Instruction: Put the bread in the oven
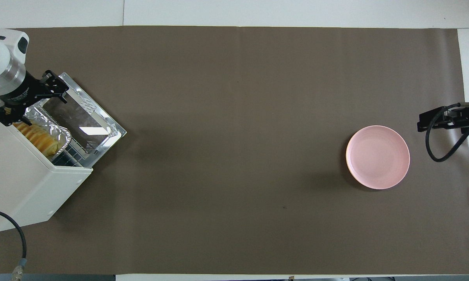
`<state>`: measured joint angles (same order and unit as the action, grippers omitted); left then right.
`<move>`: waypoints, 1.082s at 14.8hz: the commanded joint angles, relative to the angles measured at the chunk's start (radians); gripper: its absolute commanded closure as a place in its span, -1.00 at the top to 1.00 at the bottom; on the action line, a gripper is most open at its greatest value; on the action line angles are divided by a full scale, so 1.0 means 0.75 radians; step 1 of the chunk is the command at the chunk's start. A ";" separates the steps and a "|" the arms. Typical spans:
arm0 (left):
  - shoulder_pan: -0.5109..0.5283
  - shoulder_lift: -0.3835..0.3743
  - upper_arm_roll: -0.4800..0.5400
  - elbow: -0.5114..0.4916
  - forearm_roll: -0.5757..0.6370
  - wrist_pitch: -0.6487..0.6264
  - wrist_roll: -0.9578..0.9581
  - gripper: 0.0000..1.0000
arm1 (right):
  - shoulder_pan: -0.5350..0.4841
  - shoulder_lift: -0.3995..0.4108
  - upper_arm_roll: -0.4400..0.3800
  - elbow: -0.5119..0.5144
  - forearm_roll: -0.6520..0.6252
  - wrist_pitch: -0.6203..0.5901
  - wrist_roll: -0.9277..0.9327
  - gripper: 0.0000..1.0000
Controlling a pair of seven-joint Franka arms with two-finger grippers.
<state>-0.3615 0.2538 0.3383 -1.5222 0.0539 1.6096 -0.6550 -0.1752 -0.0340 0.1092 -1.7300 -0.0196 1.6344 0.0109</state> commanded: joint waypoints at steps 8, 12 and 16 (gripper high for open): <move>-0.007 -0.218 -0.007 -0.095 0.002 -0.123 0.302 1.00 | -0.018 -0.002 0.014 0.010 0.020 -0.024 0.006 1.00; 0.009 -0.295 -0.009 -0.159 0.002 -0.131 0.423 1.00 | -0.018 -0.002 0.014 0.010 0.020 -0.024 0.006 1.00; 0.150 -0.338 -0.178 -0.161 0.002 -0.223 0.591 1.00 | -0.018 -0.002 0.014 0.010 0.020 -0.024 0.006 1.00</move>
<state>-0.3266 0.0488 0.2958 -1.6045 0.0535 1.4839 -0.2615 -0.1752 -0.0340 0.1092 -1.7300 -0.0196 1.6344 0.0109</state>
